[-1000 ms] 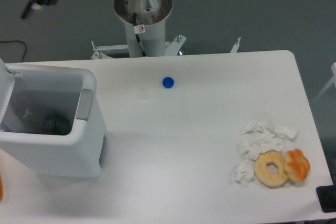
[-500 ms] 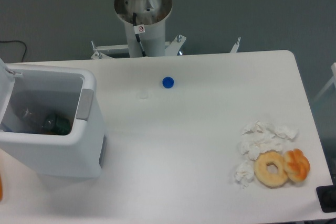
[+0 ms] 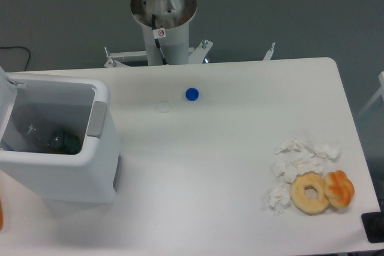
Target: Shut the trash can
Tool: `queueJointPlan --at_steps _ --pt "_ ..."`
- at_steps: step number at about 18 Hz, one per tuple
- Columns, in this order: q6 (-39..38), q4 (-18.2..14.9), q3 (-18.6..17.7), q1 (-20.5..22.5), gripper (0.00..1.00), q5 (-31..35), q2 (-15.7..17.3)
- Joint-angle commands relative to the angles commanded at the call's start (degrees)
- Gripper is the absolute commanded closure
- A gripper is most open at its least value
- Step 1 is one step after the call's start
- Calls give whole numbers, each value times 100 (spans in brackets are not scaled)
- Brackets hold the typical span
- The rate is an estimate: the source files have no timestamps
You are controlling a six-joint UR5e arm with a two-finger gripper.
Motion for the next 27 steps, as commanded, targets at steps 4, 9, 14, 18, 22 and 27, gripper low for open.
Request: queueJointPlan --at_steps 4,9,14,18,22,27 --pt "9 87 247 -211 0 9 -387" --pt "17 202 308 -291 0 9 -581" --pt "9 220 492 -334 0 18 -792" --pt "0 220 590 -387 0 26 -959" --pt "9 237 598 -387 0 70 -1056" --pt "0 290 616 -378 0 79 -1117"
